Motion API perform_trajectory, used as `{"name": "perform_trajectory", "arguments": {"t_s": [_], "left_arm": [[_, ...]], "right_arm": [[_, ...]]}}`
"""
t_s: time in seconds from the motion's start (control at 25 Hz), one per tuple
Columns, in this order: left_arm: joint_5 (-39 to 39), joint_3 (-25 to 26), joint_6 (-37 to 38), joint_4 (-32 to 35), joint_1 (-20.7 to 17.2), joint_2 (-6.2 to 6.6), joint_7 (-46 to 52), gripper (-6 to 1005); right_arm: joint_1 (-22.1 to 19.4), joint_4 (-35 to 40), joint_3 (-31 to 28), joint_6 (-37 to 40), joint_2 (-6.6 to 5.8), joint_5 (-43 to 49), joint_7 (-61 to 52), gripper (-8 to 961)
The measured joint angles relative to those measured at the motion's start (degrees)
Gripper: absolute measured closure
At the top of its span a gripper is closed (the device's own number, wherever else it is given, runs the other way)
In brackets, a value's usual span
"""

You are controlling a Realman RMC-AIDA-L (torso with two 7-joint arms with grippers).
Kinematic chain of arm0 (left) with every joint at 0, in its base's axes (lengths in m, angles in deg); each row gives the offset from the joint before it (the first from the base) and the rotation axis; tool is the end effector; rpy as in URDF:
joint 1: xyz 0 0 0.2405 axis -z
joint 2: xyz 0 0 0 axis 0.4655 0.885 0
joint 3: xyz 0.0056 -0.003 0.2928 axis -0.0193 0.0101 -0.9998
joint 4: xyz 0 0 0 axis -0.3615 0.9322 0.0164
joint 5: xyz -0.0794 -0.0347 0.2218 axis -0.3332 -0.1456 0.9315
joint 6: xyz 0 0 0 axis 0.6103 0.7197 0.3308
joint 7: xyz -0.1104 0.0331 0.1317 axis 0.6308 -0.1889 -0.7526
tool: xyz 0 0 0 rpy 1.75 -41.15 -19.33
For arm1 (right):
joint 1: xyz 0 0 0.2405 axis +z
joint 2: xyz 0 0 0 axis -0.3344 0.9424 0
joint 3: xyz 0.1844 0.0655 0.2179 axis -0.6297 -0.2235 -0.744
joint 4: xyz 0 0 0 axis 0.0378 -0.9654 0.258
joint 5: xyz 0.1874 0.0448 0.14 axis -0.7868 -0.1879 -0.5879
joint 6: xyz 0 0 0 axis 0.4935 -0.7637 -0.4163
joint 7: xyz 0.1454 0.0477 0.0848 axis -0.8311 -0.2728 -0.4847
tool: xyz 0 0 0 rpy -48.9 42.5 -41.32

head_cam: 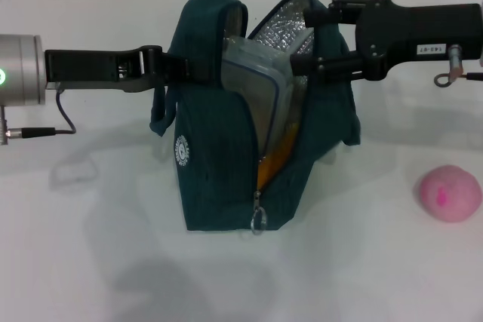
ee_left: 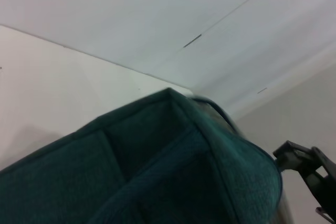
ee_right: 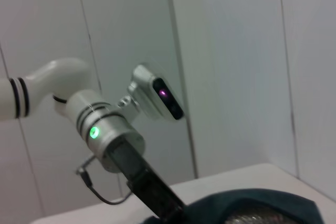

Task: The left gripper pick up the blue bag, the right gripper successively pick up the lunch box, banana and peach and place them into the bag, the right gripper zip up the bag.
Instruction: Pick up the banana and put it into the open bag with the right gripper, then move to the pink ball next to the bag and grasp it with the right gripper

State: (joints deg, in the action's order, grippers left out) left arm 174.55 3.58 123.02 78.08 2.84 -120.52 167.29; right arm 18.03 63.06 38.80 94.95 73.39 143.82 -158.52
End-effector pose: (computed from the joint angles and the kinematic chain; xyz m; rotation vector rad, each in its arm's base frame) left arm -0.2373 0.3950 0.0006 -2.5223 -1.6521 -0.7923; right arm 0.1599 0.4297 -0.0168 -2.8574 0.2627 0.8361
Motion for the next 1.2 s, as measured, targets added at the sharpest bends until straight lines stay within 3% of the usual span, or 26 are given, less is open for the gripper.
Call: {"name": "perform_trajectory", "arguments": {"t_s": [0.36, 0.52, 0.6, 0.76, 0.88, 0.96, 1.08, 1.2], "left_arm": [[-0.22, 0.03, -0.01, -0.06, -0.12, 0.0, 0.0, 955], [-0.24, 0.03, -0.03, -0.06, -0.12, 0.0, 0.0, 955], [-0.26, 0.02, -0.05, -0.07, -0.2, 0.01, 0.0, 955], [-0.29, 0.02, -0.11, -0.07, -0.39, 0.01, 0.0, 955], [-0.32, 0.02, -0.12, -0.07, -0.42, 0.01, 0.0, 955], [-0.32, 0.02, -0.12, -0.06, -0.43, 0.01, 0.0, 954], [-0.32, 0.02, -0.12, -0.07, -0.43, 0.01, 0.0, 954], [-0.32, 0.02, -0.14, -0.22, -0.11, 0.01, 0.0, 954]], "right_arm": [[-2.2, 2.63, -2.54, -1.09, 0.02, -1.1, 0.16, 79], [-4.62, 6.85, -3.62, 0.2, -0.52, -1.9, -0.16, 80], [-6.01, 9.56, -3.63, 0.41, -1.26, -1.53, -1.01, 80], [-7.38, 14.31, -3.65, 1.84, -4.43, 0.78, -6.51, 80], [-6.72, 17.79, -3.89, 4.84, -6.96, 6.17, -12.07, 80], [-5.6, 20.37, -4.1, 6.99, -7.65, 11.81, -16.51, 80], [-2.31, 24.17, -4.08, 11.73, -7.48, 23.34, -23.54, 81], [0.64, 26.42, -3.63, 16.4, -6.16, 32.38, -28.21, 81]]}}
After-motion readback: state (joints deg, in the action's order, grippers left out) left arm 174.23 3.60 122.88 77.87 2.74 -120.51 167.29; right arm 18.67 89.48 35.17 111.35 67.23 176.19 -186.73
